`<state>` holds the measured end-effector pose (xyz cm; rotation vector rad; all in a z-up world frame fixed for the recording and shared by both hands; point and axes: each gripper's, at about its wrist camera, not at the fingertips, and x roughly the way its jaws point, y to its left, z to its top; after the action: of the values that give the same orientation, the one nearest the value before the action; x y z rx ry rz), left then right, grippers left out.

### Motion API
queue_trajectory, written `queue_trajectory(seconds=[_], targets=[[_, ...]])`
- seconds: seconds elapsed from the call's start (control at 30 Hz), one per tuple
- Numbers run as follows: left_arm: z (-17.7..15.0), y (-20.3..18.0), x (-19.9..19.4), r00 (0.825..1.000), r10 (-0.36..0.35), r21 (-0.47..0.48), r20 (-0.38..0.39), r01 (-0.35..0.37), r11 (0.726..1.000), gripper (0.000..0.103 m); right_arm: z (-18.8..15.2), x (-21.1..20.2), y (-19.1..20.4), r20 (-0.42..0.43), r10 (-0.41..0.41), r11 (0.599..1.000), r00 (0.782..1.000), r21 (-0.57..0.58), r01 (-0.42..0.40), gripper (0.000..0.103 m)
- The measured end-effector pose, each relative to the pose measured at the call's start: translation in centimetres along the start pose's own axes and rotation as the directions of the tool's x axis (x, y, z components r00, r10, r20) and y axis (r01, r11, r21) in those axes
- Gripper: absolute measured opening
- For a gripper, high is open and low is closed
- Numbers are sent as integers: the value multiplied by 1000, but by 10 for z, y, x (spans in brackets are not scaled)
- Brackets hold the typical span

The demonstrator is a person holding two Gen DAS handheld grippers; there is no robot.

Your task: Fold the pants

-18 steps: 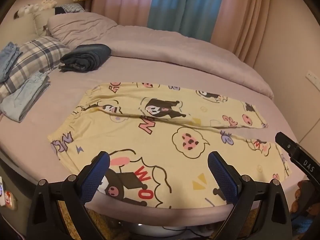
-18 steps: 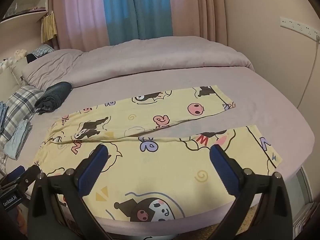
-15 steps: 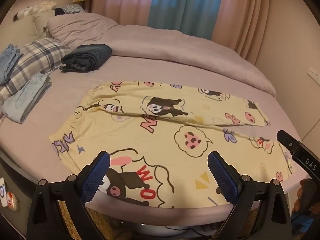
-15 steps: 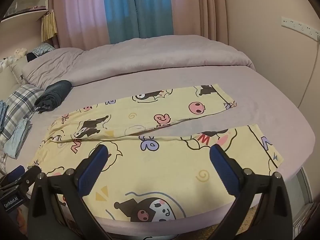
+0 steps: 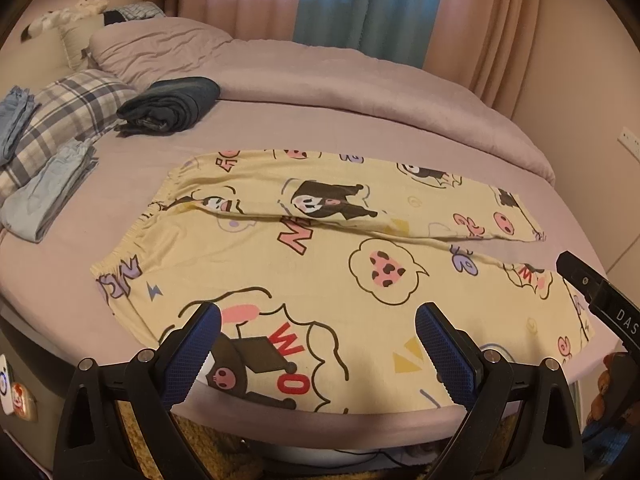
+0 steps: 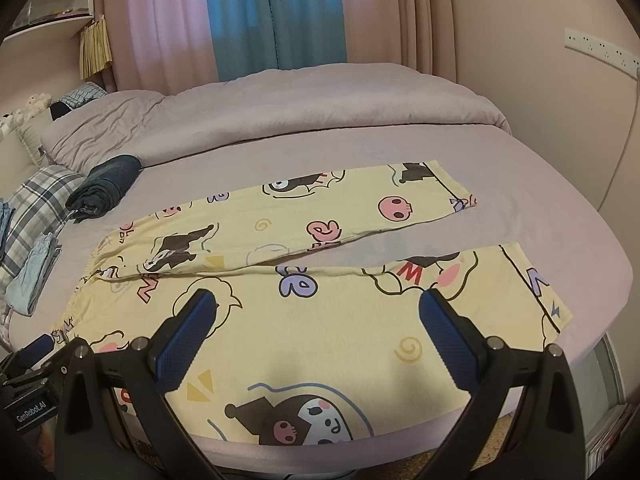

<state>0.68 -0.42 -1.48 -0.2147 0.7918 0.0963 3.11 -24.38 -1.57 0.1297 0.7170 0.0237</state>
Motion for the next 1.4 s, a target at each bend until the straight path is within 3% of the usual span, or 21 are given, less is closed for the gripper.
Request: queue_trajectory(seconds=[0.27, 0.63, 1.4], targets=[[-2, 2, 2, 1000, 9, 11, 3, -9, 1000, 98, -1, 5, -4, -8, -3, 1000, 1000, 8, 3, 102], [-4, 4, 10, 997, 50, 35, -56, -48, 998, 97, -2, 10, -6, -20, -13, 1000, 1000, 12, 13, 101], [-2, 8, 21, 998, 50, 40, -46, -49, 998, 93, -2, 21, -11, -45, -36, 999, 998, 24, 37, 101]])
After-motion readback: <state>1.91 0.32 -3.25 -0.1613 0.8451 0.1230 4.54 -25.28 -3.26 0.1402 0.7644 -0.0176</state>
